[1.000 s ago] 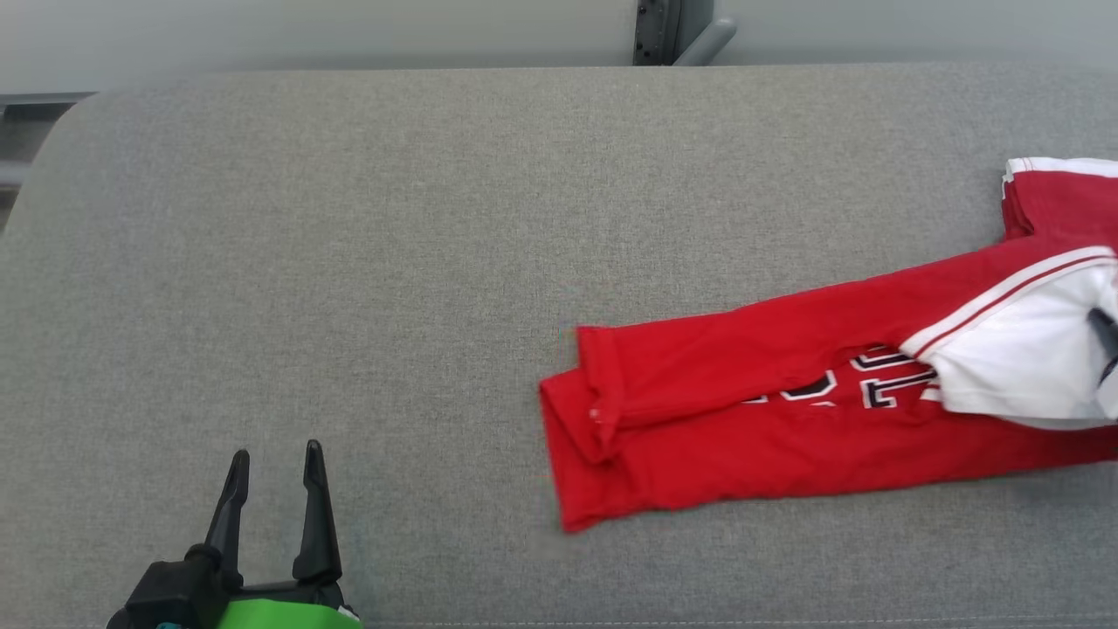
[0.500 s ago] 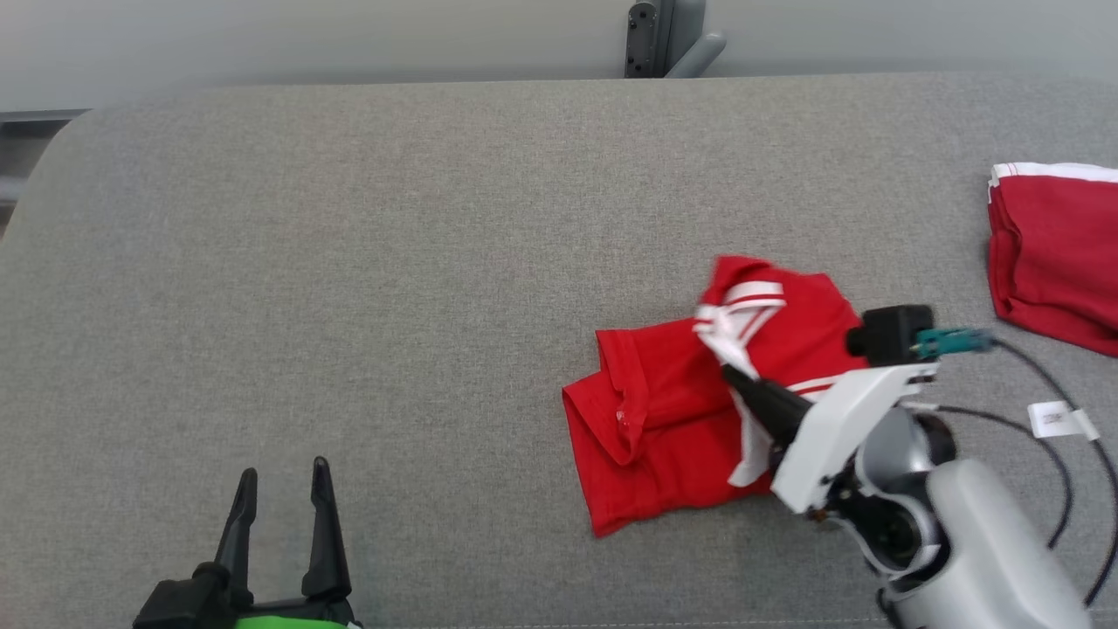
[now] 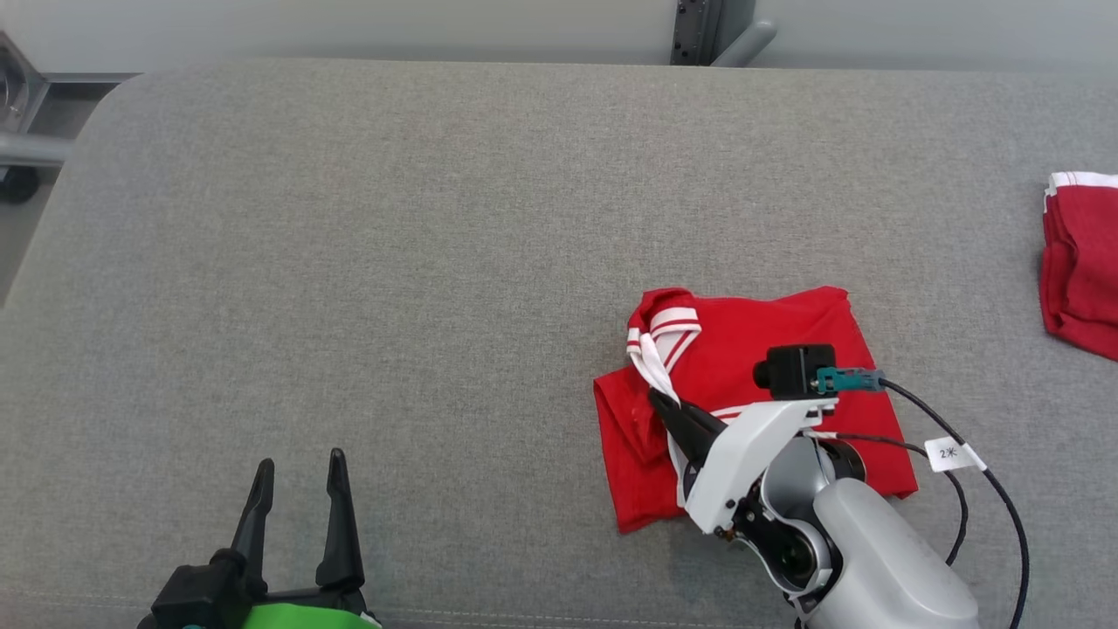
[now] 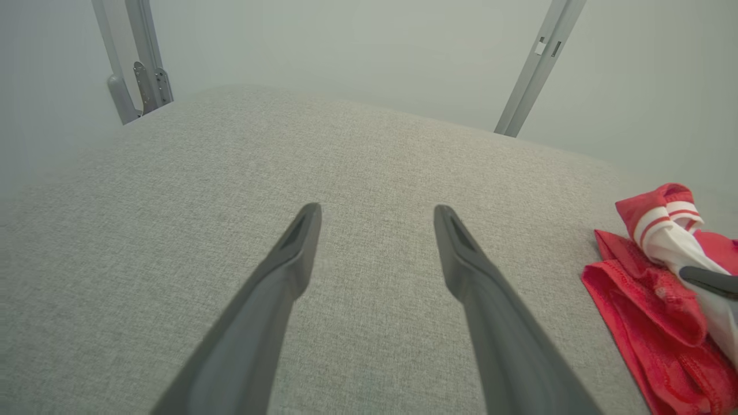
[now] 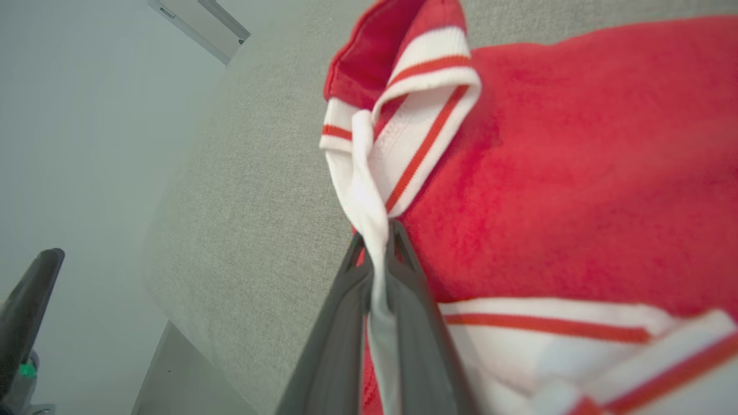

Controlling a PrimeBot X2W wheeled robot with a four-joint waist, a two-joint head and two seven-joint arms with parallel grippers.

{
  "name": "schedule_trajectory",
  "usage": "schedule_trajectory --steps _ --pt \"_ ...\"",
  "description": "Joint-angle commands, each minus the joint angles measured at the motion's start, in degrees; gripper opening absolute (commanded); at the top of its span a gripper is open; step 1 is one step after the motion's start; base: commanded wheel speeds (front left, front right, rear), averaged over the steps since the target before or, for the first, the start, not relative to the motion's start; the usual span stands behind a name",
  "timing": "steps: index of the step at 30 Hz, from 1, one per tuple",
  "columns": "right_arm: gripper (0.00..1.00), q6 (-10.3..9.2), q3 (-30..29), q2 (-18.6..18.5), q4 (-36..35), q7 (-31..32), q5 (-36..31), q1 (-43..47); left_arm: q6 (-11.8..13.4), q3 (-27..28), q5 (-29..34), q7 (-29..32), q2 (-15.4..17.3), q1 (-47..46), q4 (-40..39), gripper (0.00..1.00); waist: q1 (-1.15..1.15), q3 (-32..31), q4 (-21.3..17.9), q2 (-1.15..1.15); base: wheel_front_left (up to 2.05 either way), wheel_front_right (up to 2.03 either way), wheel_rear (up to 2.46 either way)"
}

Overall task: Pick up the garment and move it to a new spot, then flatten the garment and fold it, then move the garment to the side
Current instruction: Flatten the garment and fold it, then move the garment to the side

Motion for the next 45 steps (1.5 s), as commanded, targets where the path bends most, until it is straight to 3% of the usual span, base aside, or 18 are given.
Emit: schedule_trajectory --steps 1,2,3,4,8,11,19,28,33,38,45 --pt "0.0 0.0 0.7 -0.04 0.87 -1.67 0.89 -1.02 0.32 0.07 0.05 -0.15 0.07 0.03 0.08 1.0 0.0 -0.32 0.2 0.0 0.0 0.0 0.0" --pt "0.03 0.0 1.43 -0.03 1.27 -2.66 1.3 -1.36 0.33 0.13 0.05 -0.15 0.07 0.27 0.14 1.0 0.0 -0.5 0.17 0.0 0.0 0.0 0.0" --pt "0.77 0.0 2.17 0.04 1.42 -3.68 1.34 -1.6 0.31 0.2 0.07 -0.15 0.07 0.54 0.23 1.0 0.0 -0.74 0.09 0.0 0.0 0.0 0.0" --pt "1.0 0.0 2.73 0.02 1.74 -4.54 1.42 -1.69 0.39 0.28 0.16 -0.15 0.06 0.79 0.35 1.0 0.0 -1.05 -0.07 0.0 0.0 0.0 0.0" --pt "1.0 0.0 2.78 -0.07 1.13 -8.25 -2.43 -1.64 0.59 0.55 0.36 -0.15 0.06 1.63 0.52 1.0 0.0 -2.18 -0.72 0.0 0.0 0.0 0.0" --pt "1.0 0.0 0.34 -0.3 -1.14 -12.81 -9.23 1.01 0.67 1.22 0.87 -0.15 0.06 2.43 0.44 1.0 0.0 -3.4 -1.52 0.0 0.0 0.0 0.0" --pt "1.0 -0.01 -10.47 -3.63 -11.99 -17.61 -18.52 11.65 0.46 2.69 1.72 -0.15 0.07 5.19 0.56 1.0 0.0 -7.39 -4.64 0.0 0.0 0.0 0.0" --pt "1.0 -0.01 -22.67 -7.45 -12.1 -25.61 -30.71 21.19 0.16 2.75 2.69 -0.14 0.07 6.88 -0.22 1.0 0.0 -10.13 -5.87 0.0 0.0 0.0 0.0" --pt "1.0 -0.02 -26.94 -6.12 -10.21 -27.78 -35.96 23.89 -0.77 3.31 5.09 -0.15 0.07 6.94 0.83 1.0 0.0 -11.17 -4.85 0.0 0.0 0.0 0.0" --pt "1.0 -0.04 -29.62 -3.85 -10.07 -27.92 -39.64 26.31 -3.22 4.12 7.29 -0.15 0.08 6.8 3.87 1.0 0.0 -12.52 -3.71 0.0 0.0 0.0 0.0" --pt "1.0 -0.04 -30.53 -2.14 -9.17 -27.95 -40.07 26.51 -4.19 3.93 6.54 -0.14 0.07 5.14 5.65 1.0 0.0 -13.02 -3.21 0.0 0.0 0.0 0.0"
